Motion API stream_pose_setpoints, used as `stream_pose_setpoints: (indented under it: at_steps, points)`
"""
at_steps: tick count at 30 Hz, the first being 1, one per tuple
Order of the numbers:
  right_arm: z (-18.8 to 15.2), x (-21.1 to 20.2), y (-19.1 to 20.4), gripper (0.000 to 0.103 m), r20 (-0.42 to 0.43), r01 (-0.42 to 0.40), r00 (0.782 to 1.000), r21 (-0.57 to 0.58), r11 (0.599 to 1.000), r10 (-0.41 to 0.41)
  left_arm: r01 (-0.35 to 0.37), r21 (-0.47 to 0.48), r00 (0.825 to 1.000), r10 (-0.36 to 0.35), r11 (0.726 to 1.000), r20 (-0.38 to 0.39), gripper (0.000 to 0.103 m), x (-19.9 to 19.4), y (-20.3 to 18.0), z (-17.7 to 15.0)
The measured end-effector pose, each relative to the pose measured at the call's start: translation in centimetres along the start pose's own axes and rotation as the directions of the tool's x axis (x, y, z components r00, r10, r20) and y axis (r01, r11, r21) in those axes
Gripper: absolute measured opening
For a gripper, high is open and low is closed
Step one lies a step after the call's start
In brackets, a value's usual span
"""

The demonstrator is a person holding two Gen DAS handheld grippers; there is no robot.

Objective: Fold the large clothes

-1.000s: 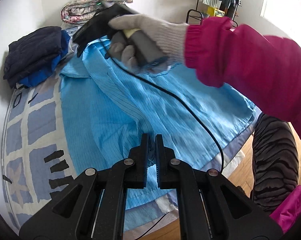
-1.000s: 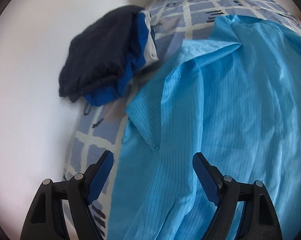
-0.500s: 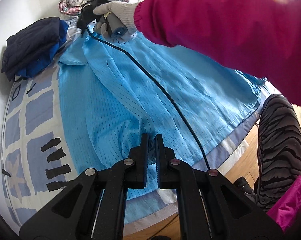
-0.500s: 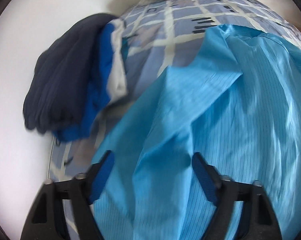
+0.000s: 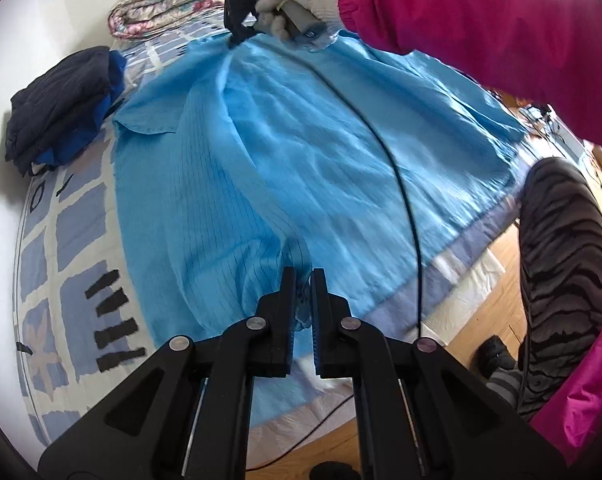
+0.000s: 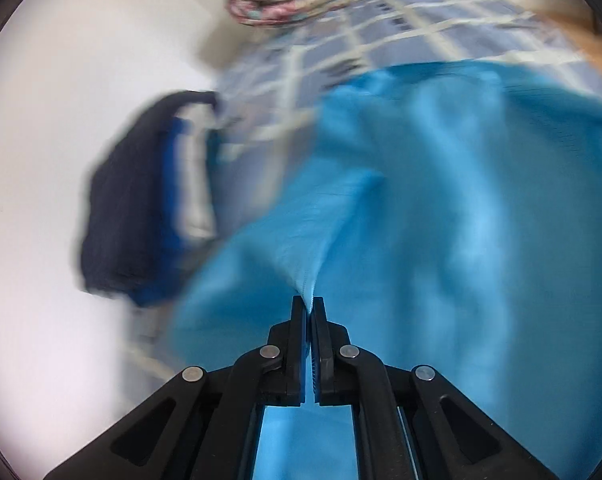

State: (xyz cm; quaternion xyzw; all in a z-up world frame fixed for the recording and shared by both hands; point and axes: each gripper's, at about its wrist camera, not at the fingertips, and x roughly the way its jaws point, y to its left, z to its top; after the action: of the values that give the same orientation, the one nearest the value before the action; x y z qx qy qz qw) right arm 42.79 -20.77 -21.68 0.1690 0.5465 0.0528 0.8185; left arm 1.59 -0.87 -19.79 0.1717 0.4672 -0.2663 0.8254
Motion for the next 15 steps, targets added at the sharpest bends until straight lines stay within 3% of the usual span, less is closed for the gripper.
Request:
stream_pose_setpoints:
  at_steps: [1,3,4,5,6,8,11,15]
  points:
    - [-0.5,0.3,-0.1,0.0,-0.013,0.089,0.996,-0.055,0.995,-0.089,0.008,0.003,1.0,-0.008,1.0,-0.003,0.004,-0.1,-0.6,-0.3]
    - [-1.1,0.4,-0.2,0.01,-0.024,0.218,0.975,-0.135,0.967,-0.223,0.038,0.0,0.999,-0.038,0.999,-0.015,0.005,-0.3,-1.3,-0.8]
    - [-1.3,0.1,-0.3,0.019,-0.022,0.263,0.963,-0.151,0.953,-0.269,0.049,-0.014,0.999,-0.049,0.999,-0.021,0.006,-0.3,-1.5,-1.0]
    - [-1.4,-0.4,-0.3,0.04,-0.012,0.29,0.955,-0.16,0.944,-0.295,0.074,-0.045,0.997,-0.075,0.996,-0.027,0.013,-0.5,-1.5,-1.3]
    - [-1.5,-0.9,-0.2,0.048,0.001,0.3,0.953,-0.165,0.939,-0.305,0.105,-0.08,0.994,-0.107,0.991,-0.021,0.023,-0.8,-1.2,-1.6]
    - [-1.7,-2.6,0.7,0.048,0.033,0.28,0.96,-0.189,0.941,-0.279,0.131,-0.138,0.991,-0.131,0.982,0.007,0.041,-1.4,-0.6,-2.1]
    - [-2.4,-4.8,2.8,0.05,0.047,0.167,0.986,-0.238,0.957,-0.16,0.096,-0.291,0.995,-0.085,0.952,0.048,0.045,-1.9,2.4,-2.5]
    - [-4.2,-5.7,9.1,0.066,0.03,0.023,0.999,-0.387,0.922,-0.012,0.081,-0.54,0.996,-0.047,0.838,0.077,0.049,-1.7,7.8,-3.9]
